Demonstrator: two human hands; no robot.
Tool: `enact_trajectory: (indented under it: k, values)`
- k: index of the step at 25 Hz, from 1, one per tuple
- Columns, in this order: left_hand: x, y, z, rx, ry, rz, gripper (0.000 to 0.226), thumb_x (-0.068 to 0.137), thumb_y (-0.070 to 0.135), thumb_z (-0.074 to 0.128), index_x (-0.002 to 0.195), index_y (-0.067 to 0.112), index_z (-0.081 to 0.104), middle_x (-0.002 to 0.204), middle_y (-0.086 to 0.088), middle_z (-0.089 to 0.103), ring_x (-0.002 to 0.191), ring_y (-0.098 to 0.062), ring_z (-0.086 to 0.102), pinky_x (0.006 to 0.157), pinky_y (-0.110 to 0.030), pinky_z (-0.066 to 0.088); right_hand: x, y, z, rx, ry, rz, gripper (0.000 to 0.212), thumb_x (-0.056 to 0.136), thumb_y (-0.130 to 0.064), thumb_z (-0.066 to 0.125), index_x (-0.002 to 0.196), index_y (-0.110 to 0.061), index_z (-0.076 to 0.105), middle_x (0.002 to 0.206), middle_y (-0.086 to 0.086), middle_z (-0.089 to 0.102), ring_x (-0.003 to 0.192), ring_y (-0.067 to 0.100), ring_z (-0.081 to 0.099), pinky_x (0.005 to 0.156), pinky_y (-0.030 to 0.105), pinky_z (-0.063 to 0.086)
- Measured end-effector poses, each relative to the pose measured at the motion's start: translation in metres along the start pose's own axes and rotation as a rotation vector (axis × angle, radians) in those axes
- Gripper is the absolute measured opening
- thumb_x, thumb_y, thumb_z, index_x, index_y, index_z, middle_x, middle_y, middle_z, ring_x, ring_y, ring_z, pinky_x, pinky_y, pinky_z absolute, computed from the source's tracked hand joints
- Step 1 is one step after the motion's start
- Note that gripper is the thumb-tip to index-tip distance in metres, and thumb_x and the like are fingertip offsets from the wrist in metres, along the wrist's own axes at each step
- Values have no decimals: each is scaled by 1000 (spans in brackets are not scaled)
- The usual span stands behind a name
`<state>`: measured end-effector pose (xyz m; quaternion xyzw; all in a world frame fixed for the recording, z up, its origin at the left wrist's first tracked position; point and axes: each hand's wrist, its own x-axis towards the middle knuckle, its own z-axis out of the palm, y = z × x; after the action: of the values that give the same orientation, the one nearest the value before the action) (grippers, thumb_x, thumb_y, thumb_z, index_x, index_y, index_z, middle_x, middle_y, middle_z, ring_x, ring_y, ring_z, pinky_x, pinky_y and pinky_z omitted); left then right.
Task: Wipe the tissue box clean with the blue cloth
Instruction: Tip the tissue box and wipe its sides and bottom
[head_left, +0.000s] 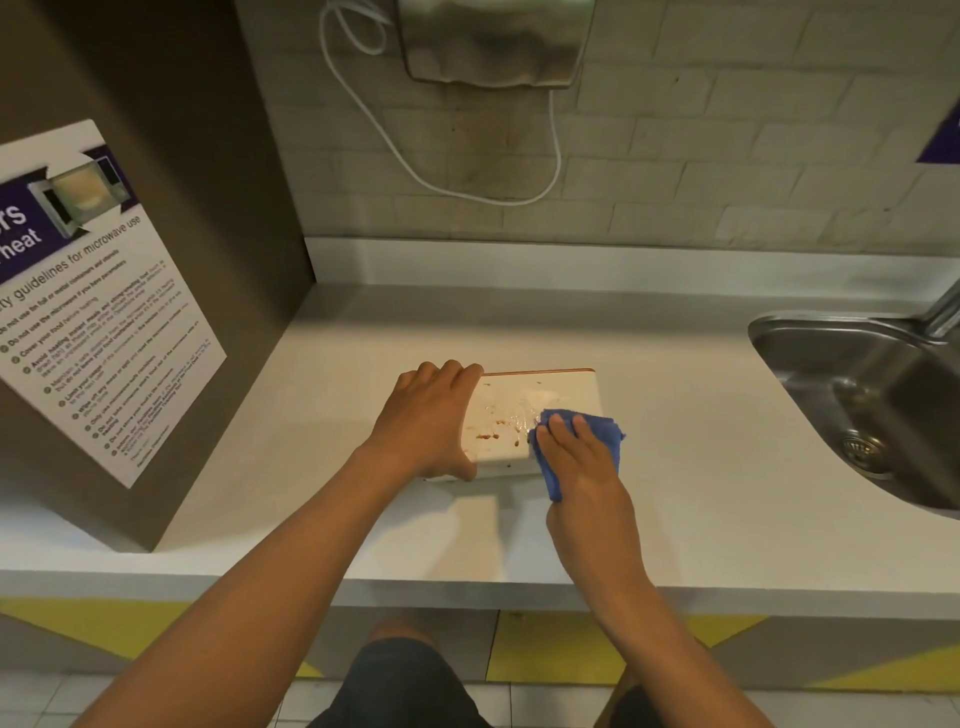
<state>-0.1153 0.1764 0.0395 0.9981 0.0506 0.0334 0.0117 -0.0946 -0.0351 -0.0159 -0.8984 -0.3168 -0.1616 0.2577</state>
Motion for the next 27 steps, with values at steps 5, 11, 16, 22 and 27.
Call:
enact_trajectory:
  k: [5,11,16,22,27]
  values:
    - [-2,0,-2,-6,-3,11,114,57,55,87,148,23,27,135,2,45,118,-23,42,101,-36,36,19,18,-17,27,22,95,61,71,16,68,128,-6,59,137,10,54,130,32,45,90,43,52]
    - [1,-1,0,-8,-3,-3,113,56,56,88,146,24,27,135,1,45,117,-23,43,100,-36,37,4,0,-1,-8,-20,-11,67,63,19,72,126,-2,60,133,14,57,127,33,50,103,48,41]
    - [-3,2,4,2,20,-1,115,55,56,88,147,23,27,135,2,44,119,-23,42,102,-36,35,19,22,-21,26,55,61,57,73,11,71,126,-6,60,133,10,57,126,30,50,96,35,44]
    - [-1,3,2,-6,10,-12,113,58,58,88,146,24,26,137,0,43,119,-23,43,102,-36,38,39,-15,1,94,36,21,46,76,8,69,121,1,62,125,17,61,120,36,55,98,48,48]
    - [-2,3,5,-9,31,-5,114,57,57,87,147,23,26,137,1,43,119,-23,42,102,-36,36,20,10,-20,104,49,39,46,77,6,71,121,-7,63,123,8,63,116,26,57,92,27,44]
